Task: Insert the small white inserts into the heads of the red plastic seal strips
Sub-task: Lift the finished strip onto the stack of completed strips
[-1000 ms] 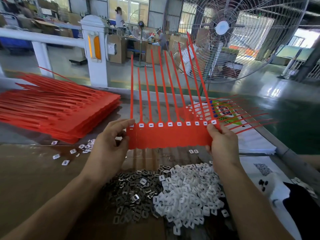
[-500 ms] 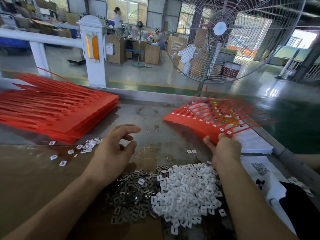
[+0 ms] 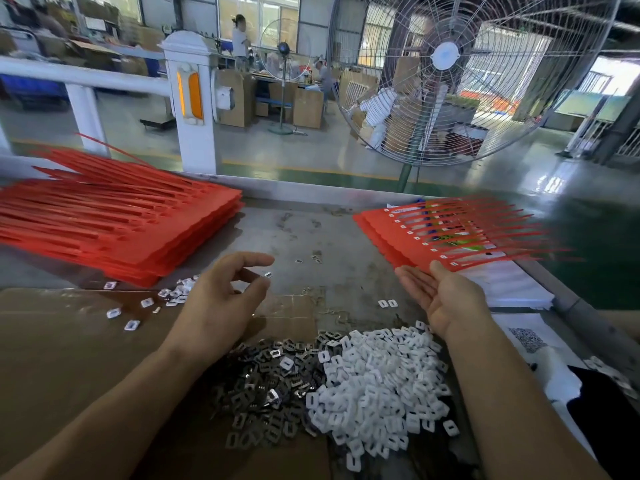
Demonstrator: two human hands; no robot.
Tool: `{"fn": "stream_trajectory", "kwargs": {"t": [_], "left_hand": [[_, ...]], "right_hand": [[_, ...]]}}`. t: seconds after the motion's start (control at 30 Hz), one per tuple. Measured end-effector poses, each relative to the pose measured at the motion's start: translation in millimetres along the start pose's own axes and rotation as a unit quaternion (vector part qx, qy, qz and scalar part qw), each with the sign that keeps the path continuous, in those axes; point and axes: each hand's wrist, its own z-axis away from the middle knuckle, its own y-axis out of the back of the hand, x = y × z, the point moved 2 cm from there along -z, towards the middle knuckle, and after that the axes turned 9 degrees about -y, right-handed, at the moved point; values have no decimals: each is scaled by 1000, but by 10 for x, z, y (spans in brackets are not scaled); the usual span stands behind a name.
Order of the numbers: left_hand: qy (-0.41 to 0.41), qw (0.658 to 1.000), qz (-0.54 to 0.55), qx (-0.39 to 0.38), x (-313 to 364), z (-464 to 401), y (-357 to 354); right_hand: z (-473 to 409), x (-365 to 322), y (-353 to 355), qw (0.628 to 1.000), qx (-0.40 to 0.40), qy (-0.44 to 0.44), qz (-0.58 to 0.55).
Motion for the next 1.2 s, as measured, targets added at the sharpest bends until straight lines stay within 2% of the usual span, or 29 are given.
{"fn": "stream_trajectory", "kwargs": {"t": [0.17, 0.23, 0.37, 0.5, 1.03, 1.2], "left_hand": [[15, 999, -20, 45, -16, -76, 152], [38, 993, 60, 89, -44, -126, 212], [100, 940, 260, 198, -86, -238, 347], [134, 898, 328, 262, -150, -279, 441], [178, 854, 417, 255, -112, -244, 404], [166, 823, 481, 251, -59, -270, 433]], "right_hand": [[98, 35, -28, 992, 6, 30, 122], [156, 57, -95, 990, -12, 53, 130], [235, 114, -207, 979, -37, 91, 181], [255, 162, -244, 963, -31, 122, 239], [231, 272, -268, 934, -51, 160, 316], [256, 273, -277, 927, -57, 163, 332]]}}
